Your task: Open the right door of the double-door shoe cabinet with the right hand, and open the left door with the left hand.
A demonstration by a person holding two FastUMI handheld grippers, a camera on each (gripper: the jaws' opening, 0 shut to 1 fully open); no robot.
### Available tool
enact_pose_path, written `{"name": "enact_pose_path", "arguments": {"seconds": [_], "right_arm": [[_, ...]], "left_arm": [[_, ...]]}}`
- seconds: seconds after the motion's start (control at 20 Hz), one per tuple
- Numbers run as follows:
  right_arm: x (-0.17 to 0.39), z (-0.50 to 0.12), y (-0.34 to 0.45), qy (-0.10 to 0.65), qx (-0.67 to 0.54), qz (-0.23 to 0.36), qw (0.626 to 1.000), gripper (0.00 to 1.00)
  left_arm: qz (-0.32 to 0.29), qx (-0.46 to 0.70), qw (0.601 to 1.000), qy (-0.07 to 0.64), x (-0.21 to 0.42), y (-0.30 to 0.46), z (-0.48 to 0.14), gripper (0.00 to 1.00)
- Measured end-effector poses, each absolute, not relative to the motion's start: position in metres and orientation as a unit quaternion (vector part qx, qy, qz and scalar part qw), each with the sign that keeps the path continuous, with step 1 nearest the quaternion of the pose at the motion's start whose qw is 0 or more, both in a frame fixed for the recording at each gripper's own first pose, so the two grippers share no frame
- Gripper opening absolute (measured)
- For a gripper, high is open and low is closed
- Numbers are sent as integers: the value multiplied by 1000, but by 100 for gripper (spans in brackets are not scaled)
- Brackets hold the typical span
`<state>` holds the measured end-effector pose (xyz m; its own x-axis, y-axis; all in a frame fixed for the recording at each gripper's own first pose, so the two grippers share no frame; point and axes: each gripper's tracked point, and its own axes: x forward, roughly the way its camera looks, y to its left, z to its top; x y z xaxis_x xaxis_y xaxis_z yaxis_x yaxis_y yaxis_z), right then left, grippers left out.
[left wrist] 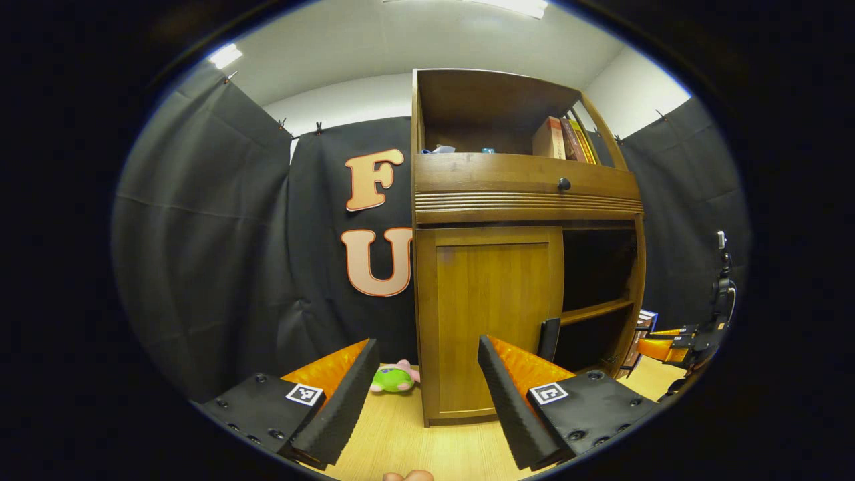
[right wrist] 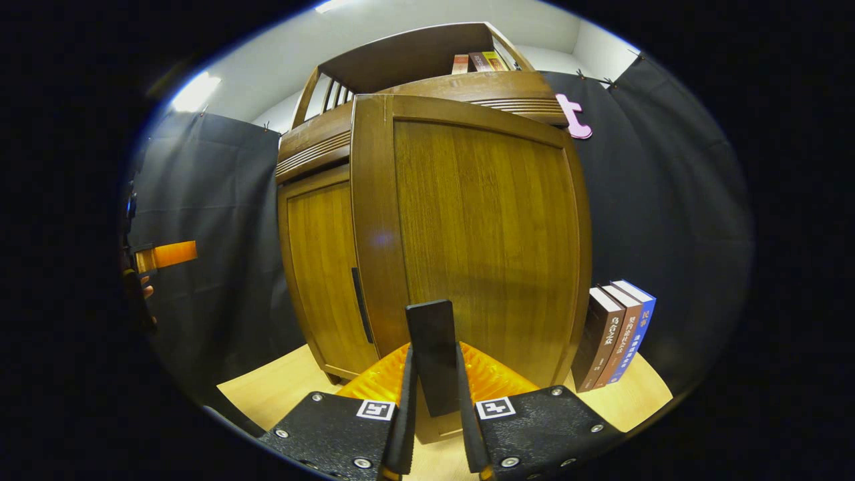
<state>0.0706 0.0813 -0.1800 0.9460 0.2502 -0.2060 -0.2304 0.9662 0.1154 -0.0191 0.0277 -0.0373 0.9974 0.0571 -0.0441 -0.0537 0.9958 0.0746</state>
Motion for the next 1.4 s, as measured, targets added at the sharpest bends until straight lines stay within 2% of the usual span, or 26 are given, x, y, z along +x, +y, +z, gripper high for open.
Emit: {"name": "enact_pose_path", "arguments": {"seconds": [0.25,0.35,0.4,0.45,0.5,0.6,0.65,0.7,0.75,0.8,0.85,0.9,0.95,1.0,1.05,1.2,1.25,1.3,1.4], "right_arm": [[55,-176,63,109,35,104,988,30],[51,-173,56,107,27,95,989,33],[50,-174,52,106,24,90,990,22],[49,-173,49,105,21,86,990,21],[46,-172,46,106,18,83,991,12],[44,-172,40,107,16,77,991,10],[43,-172,39,106,15,74,991,26],[42,-172,36,106,13,71,992,16],[41,-172,33,105,11,67,992,24],[41,-172,30,105,8,62,992,15],[40,-172,26,105,6,57,993,23],[38,-171,21,103,3,49,993,14],[36,-170,17,103,0,42,994,13],[35,-169,11,102,-3,33,994,2],[33,-169,5,103,-4,23,994,11],[29,-168,-17,101,-14,-10,995,6],[28,-168,-23,102,-13,-14,995,17],[27,-167,-26,103,-12,-12,995,5],[26,-166,-31,101,-12,-7,995,5]], "left_arm": [[25,31,999,24,-18,26,-37,95],[19,28,999,24,-18,22,-38,95],[16,27,999,24,-18,19,-38,95],[15,28,999,23,-18,18,-38,95],[14,29,999,23,-19,16,-38,95],[10,31,999,25,-18,11,-39,95],[7,31,999,26,-18,9,-40,95],[5,31,999,27,-17,7,-41,95],[4,32,999,28,-17,5,-42,95],[4,32,999,28,-17,4,-42,95],[3,32,999,28,-15,3,-42,95],[2,31,999,28,-15,1,-42,95],[0,31,999,29,-15,-1,-42,95],[-2,30,999,29,-14,-3,-43,95],[-4,29,999,29,-13,-5,-44,95],[-11,29,999,32,-11,-13,-48,95],[-12,31,999,33,-10,-15,-49,95],[-14,33,999,34,-10,-17,-51,95],[-17,30,999,38,-7,-22,-55,96]]}}
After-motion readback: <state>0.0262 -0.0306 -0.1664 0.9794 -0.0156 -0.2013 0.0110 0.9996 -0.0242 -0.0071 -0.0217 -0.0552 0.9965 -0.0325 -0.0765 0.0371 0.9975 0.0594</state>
